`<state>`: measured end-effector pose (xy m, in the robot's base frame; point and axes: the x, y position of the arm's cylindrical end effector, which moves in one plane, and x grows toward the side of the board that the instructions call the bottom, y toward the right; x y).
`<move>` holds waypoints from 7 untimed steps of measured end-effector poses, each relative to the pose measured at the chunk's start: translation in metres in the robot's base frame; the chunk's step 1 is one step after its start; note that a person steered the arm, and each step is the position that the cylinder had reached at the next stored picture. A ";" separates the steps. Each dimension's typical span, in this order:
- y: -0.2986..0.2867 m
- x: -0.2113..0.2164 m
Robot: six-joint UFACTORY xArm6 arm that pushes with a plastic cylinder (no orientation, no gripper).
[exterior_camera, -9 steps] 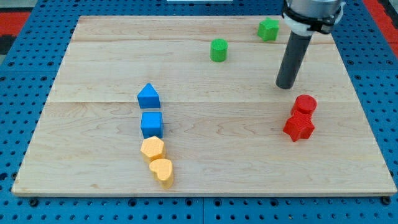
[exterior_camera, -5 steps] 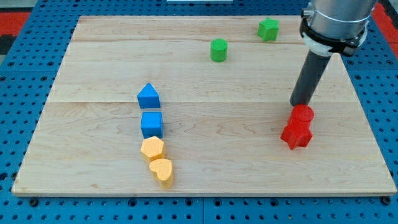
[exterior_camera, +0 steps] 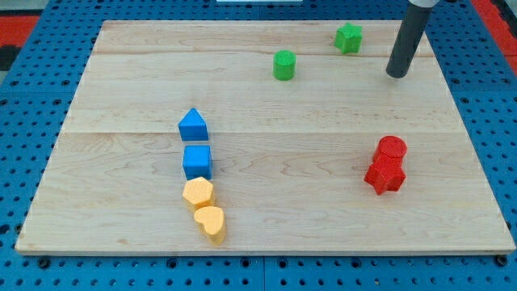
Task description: Move the arm to the top right corner
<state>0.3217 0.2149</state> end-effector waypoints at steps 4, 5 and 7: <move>0.028 -0.058; 0.007 -0.094; -0.110 -0.085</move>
